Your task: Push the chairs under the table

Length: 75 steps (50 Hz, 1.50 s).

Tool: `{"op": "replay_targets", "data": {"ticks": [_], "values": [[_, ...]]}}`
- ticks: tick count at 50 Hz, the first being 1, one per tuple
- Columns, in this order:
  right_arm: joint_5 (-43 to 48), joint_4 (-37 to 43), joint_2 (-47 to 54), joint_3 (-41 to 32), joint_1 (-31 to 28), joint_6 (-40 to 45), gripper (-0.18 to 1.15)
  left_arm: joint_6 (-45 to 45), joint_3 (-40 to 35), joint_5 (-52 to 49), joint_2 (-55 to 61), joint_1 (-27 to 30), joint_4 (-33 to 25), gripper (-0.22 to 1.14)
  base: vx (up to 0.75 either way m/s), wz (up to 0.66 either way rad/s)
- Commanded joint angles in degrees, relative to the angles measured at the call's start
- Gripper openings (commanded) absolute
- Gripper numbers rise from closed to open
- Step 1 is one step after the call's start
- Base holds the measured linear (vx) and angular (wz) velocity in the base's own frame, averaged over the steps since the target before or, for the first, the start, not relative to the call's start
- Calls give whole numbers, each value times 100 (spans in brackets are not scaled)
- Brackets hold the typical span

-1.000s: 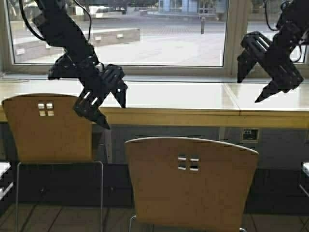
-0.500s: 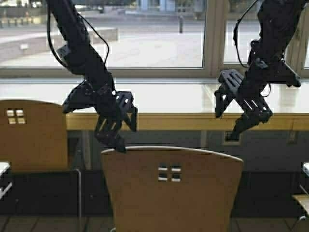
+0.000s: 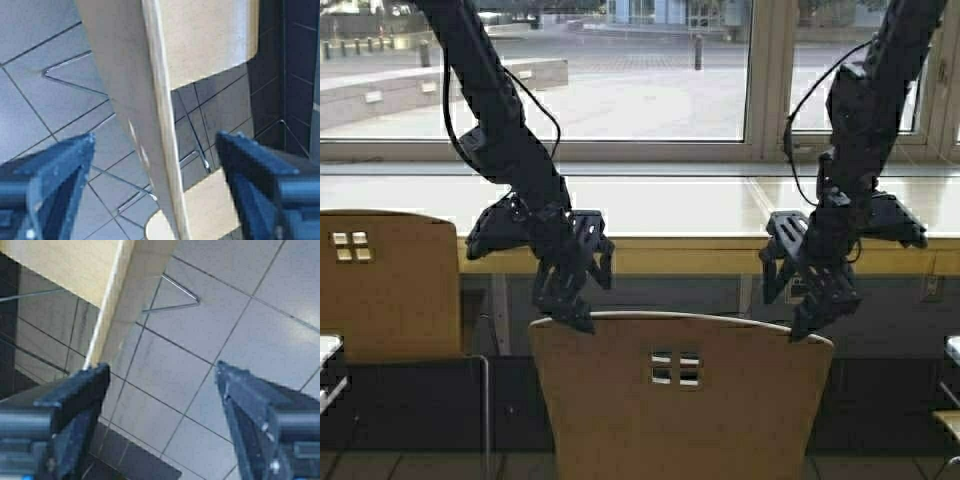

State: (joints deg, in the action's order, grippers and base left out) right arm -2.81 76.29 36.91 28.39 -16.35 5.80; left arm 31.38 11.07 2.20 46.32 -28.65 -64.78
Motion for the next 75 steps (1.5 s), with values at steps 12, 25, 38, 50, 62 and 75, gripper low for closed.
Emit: {"op": "replay_targets", "data": {"ticks": [12, 25, 38, 50, 62, 75], "values": [[-114, 378, 519, -712, 26, 0, 97, 18, -589, 18, 396, -18, -105, 102, 4, 1], [-132, 431, 1072, -1178, 193, 0, 97, 18, -1020, 18, 826, 0, -290, 102, 4, 0], [-193, 439, 1617, -1591, 352, 0, 97, 18, -1503, -70, 1345, 0, -360, 102, 3, 0], [-211, 439, 1995, -1837, 360, 0, 95, 9, -1714, -176, 1626, 0, -431, 100, 3, 0], [-220, 439, 2065, -1819, 360, -18, 47, 18, -1828, -176, 1696, 0, -431, 65, 2, 2], [-237, 448, 1942, -1652, 360, -18, 2, 18, -1723, -193, 1652, 18, -598, 0, 1, 5]]}}
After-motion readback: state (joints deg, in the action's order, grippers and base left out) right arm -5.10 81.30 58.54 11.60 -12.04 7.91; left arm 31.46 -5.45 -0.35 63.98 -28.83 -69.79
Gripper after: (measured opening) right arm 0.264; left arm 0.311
